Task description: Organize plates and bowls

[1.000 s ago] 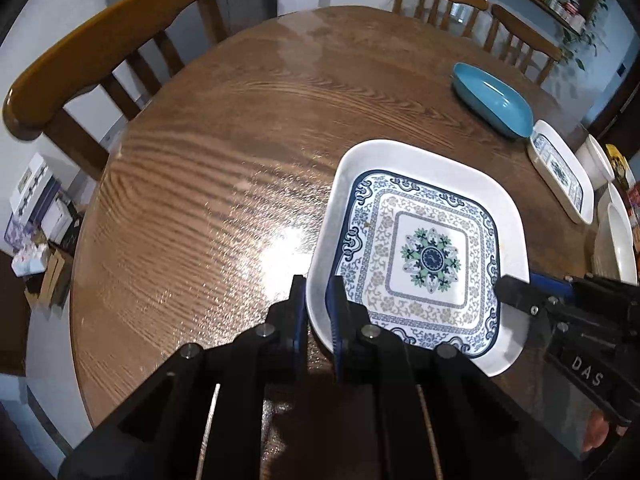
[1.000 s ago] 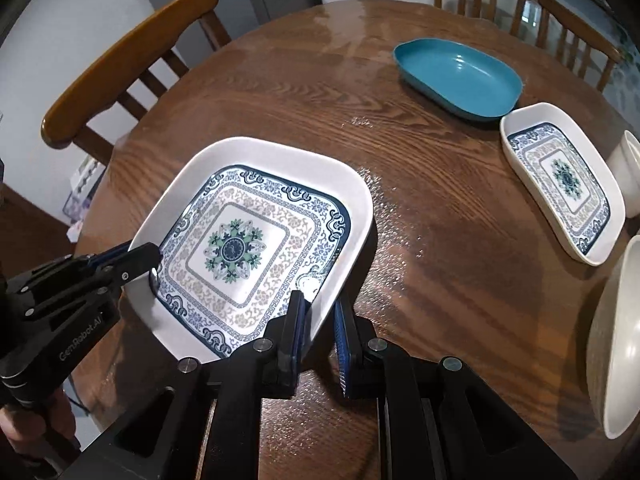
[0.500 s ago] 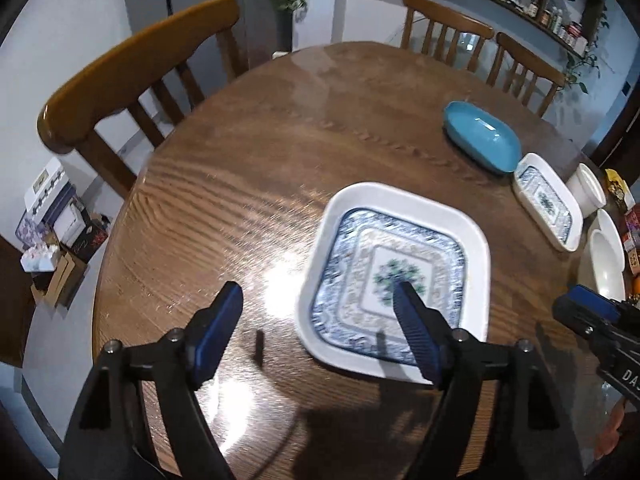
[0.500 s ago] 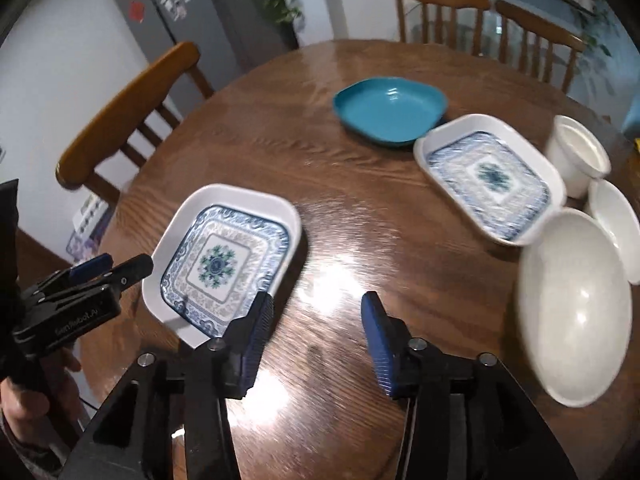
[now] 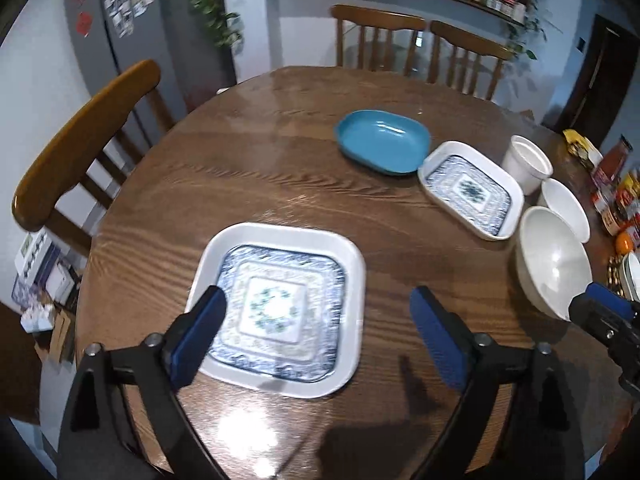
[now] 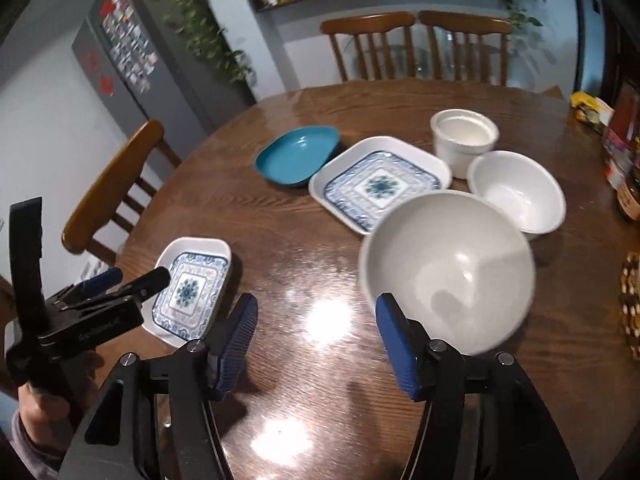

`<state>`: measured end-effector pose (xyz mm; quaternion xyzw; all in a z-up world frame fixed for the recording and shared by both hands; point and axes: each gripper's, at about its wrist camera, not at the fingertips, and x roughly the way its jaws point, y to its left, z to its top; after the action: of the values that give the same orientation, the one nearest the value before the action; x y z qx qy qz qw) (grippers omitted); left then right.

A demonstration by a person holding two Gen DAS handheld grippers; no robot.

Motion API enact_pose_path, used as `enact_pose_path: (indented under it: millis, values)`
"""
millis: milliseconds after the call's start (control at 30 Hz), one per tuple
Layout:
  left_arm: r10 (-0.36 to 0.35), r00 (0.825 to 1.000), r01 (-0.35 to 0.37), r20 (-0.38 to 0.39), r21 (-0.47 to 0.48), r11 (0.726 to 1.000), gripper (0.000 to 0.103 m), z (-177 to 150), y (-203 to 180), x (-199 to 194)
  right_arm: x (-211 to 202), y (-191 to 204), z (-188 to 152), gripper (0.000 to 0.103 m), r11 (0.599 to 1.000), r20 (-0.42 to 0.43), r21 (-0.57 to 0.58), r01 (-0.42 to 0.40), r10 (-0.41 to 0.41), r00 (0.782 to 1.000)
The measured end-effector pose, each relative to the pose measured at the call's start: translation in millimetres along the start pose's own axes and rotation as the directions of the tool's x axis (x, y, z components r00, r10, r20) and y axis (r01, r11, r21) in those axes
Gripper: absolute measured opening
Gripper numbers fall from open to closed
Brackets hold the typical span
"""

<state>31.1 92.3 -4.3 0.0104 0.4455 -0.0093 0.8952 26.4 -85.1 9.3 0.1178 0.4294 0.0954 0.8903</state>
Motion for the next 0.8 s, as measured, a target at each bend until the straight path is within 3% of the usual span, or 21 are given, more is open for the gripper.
enact_pose_path:
  millis: [267,400,533,633,800]
  values:
    - [-0.033,0.998,0.029,0.048,0.075,0.997,0.101,9,-44,-10,-24,-35,-5,0.068,0.997,0.049,0.068,0.036,-0.039,0.998]
    - [-0.049,0.997,0.044,0.055,0.099,0.994,0.102,13,-60,-10,-31,-46,-7,0.076,0.995,0.061,0.092,0.046,-0.052,0.997]
    - [-0.069,0.996,0.063,0.052,0.12,0.991,0.102,15,-75,-7,-37,-59,-11,0.077,0.992,0.069,0.112,0.063,-0.071,0.995]
    - [-0.094,0.996,0.092,0.01,0.107,0.99,0.102,21,-81,6,-40,-67,-11,0.077,0.989,0.073,0.127,0.076,-0.086,0.994]
    - [-0.113,0.989,0.112,-0.097,-0.019,0.994,0.102,40,-78,48,-43,-79,-11,0.077,0.985,0.079,0.148,0.092,-0.104,0.991]
